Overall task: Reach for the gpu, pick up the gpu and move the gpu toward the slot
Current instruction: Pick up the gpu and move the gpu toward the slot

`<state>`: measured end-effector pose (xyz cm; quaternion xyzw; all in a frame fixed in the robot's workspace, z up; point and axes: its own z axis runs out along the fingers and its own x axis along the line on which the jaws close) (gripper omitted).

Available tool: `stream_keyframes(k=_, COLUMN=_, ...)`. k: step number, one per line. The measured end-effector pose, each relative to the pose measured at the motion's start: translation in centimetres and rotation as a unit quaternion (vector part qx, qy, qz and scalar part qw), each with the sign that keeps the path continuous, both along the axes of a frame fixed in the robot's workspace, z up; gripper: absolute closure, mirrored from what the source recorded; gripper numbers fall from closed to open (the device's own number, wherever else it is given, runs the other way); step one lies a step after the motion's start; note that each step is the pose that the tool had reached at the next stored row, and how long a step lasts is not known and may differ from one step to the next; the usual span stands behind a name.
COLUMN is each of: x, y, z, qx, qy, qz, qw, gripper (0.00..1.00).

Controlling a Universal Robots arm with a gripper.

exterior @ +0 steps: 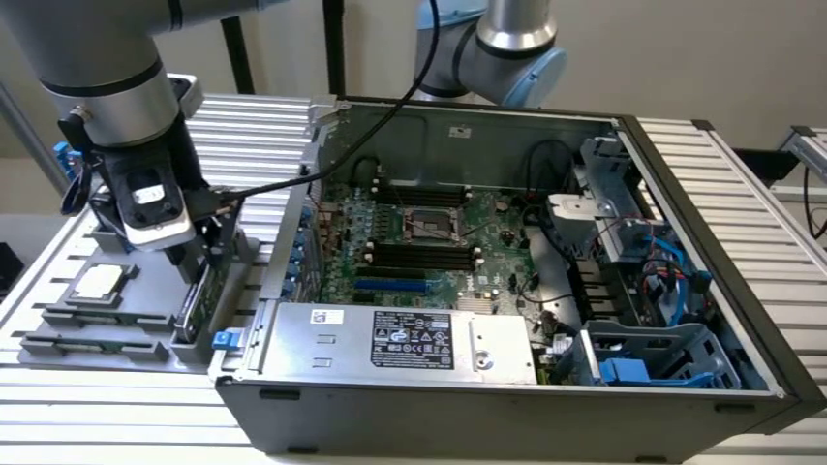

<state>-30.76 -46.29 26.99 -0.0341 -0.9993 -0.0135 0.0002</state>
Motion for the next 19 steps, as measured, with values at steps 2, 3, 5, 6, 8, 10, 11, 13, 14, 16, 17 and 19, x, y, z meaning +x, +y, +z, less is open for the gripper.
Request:
stream_keyframes(k=2, x=0.0, y=0.0, z=-0.36, qx=0.0, qy=0.0, qz=-0.002, qw=1.0, gripper=0.52)
stream_keyframes(k=3, x=0.0, y=0.0, z=-0.54, qx=0.0, qy=0.0, qz=-0.003, qw=1.0, gripper=0.52)
stream_keyframes(k=5, x=0.0, y=0.0, z=-0.91, qx=0.0, qy=0.0, qz=-0.005, qw=1.0, gripper=0.52)
stream_keyframes(k=6, x=0.0, y=0.0, z=-1.09, qx=0.0, qy=0.0, qz=-0.006, qw=1.0, gripper=0.52)
stream_keyframes(k=8, x=0.0, y=-0.01, z=-1.45, qx=0.0, qy=0.0, qz=-0.008, qw=1.0, gripper=0.52)
stream_keyframes(k=10, x=0.0, y=-0.01, z=-1.81, qx=-0.0001, qy=0.0, qz=-0.01, qw=1.0, gripper=0.52)
stream_keyframes(k=11, x=0.0, y=0.0, z=-1.98, qx=0.0, qy=0.0, qz=-0.01, qw=0.9999, gripper=0.52)
stream_keyframes(k=13, x=0.0, y=0.0, z=-2.22, qx=0.0, qy=0.0, qz=-0.012, qw=0.9999, gripper=0.52)
stream_keyframes(k=14, x=0.0, y=0.01, z=-2.27, qx=0.0, qy=0.0001, qz=-0.012, qw=0.9999, gripper=0.52)
stream_keyframes(k=16, x=0.0, y=0.04, z=-2.32, qx=-0.0001, qy=0.0003, qz=-0.013, qw=0.9999, gripper=0.52)
stream_keyframes(k=17, x=0.0, y=0.06, z=-2.34, qx=-0.0001, qy=0.0003, qz=-0.013, qw=0.9999, gripper=0.52)
stream_keyframes(k=19, x=-0.1, y=0.12, z=-2.38, qx=-0.0001, qy=0.0003, qz=-0.013, qw=0.9999, gripper=0.52)
